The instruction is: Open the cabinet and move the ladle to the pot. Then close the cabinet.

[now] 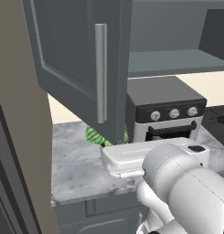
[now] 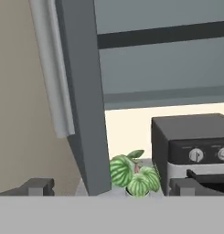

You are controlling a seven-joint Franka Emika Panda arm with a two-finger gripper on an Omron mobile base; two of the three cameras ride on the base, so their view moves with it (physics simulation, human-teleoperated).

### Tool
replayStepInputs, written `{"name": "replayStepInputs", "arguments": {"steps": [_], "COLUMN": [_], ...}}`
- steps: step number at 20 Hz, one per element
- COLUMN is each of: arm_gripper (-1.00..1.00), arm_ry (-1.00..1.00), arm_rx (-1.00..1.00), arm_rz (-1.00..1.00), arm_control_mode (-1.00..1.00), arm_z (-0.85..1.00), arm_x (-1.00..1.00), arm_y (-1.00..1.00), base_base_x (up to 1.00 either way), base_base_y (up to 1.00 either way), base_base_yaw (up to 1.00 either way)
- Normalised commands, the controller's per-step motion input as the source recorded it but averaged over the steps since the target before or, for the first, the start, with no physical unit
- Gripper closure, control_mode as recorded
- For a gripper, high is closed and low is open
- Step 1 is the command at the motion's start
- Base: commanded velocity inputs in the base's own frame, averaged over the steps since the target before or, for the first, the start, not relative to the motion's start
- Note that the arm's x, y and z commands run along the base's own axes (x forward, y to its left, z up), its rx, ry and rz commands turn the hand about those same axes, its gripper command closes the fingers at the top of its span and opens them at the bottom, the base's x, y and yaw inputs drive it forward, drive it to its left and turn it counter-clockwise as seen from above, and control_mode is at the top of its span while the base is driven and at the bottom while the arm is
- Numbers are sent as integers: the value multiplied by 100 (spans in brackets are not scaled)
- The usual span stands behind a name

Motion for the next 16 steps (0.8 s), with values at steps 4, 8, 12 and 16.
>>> {"name": "replayStepInputs", "arguments": {"steps": [4, 8, 12, 16], "arm_gripper": [-100, -100, -100, -100], "arm_ry": [-24, -23, -20, -14], "arm_rx": [0, 0, 0, 0], "arm_rz": [0, 0, -2, -8], "arm_control_mode": [-100, -100, -100, -100], "arm_z": [0, 0, 0, 0], "arm_x": [45, 15, 0, 11], "arm_y": [26, 36, 36, 23], "base_base_x": [0, 0, 0, 0], "base_base_y": [0, 0, 0, 0], "base_base_yaw": [0, 0, 0, 0]}}
